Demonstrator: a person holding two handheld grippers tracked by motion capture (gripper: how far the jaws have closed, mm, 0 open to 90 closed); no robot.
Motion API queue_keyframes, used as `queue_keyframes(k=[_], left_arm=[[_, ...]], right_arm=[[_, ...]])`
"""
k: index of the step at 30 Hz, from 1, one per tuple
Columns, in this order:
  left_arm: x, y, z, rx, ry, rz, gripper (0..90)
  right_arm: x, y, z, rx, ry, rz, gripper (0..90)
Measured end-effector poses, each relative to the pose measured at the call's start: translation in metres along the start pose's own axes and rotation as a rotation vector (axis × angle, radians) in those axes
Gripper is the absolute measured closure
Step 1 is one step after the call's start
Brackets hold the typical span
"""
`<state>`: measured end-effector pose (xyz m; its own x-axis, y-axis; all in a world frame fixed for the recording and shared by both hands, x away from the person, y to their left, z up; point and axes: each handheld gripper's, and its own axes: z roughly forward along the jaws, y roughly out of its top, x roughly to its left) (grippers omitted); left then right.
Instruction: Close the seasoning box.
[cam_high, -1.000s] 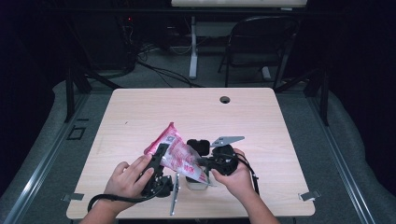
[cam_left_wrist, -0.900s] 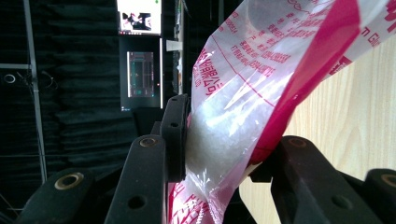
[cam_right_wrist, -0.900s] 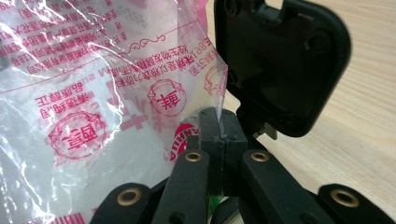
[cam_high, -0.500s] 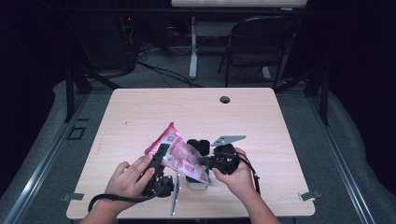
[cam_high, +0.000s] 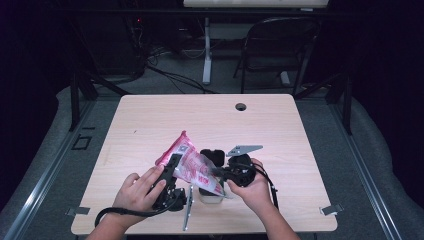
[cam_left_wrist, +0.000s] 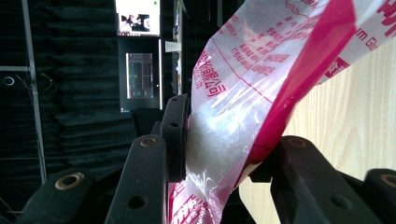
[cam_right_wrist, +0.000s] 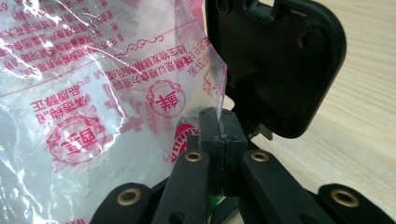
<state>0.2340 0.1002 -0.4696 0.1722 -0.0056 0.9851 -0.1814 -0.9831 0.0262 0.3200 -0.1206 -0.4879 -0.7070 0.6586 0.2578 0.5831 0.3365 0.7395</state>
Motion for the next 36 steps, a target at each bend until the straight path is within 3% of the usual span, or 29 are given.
queue_keyframes(k=[18, 36], left_arm=[[-0.0003, -0.001, -0.0001, -0.004, 0.0, 0.001, 66.7], [-0.004, -0.0047, 0.0013, 0.002, -0.013, -0.027, 67.3]], right_arm=[[-0.0003, -0.0007, 0.0012, -0.003, 0.001, 0.004, 90.0], [0.0007, -0.0007, 0.0012, -0.002, -0.007, 0.001, 90.0]])
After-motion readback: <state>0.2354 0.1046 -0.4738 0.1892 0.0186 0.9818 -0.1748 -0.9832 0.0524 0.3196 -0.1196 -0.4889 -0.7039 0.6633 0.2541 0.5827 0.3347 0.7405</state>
